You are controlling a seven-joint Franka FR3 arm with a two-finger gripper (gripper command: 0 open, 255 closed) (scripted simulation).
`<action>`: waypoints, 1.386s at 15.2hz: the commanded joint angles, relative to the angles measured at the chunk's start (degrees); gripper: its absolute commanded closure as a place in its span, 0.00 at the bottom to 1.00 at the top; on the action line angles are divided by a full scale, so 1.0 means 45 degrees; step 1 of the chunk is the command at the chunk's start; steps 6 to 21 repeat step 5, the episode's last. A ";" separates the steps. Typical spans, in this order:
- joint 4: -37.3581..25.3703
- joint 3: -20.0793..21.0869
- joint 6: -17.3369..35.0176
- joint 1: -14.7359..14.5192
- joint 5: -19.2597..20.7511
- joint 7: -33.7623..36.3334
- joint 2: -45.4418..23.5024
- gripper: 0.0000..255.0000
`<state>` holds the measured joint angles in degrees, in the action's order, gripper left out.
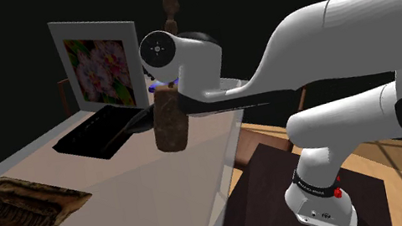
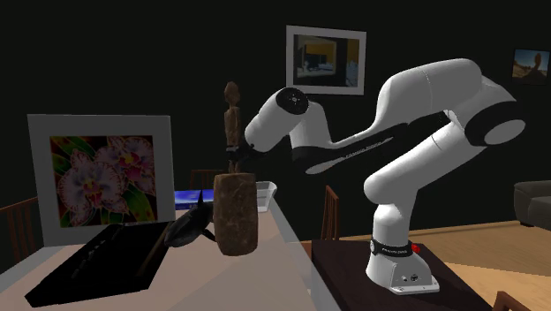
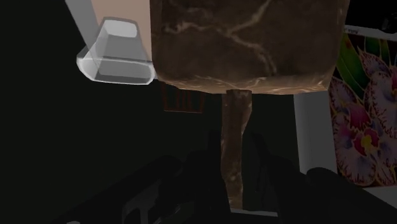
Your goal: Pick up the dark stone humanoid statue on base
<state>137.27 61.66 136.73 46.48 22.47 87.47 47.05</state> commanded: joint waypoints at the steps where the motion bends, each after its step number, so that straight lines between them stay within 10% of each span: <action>1: -0.0254 -0.0231 -0.0209 -0.0077 -0.0012 -0.0244 -0.0017 1.00; 21: -0.0487 -0.0448 -0.0432 -0.0159 -0.0041 -0.0495 -0.0039 1.00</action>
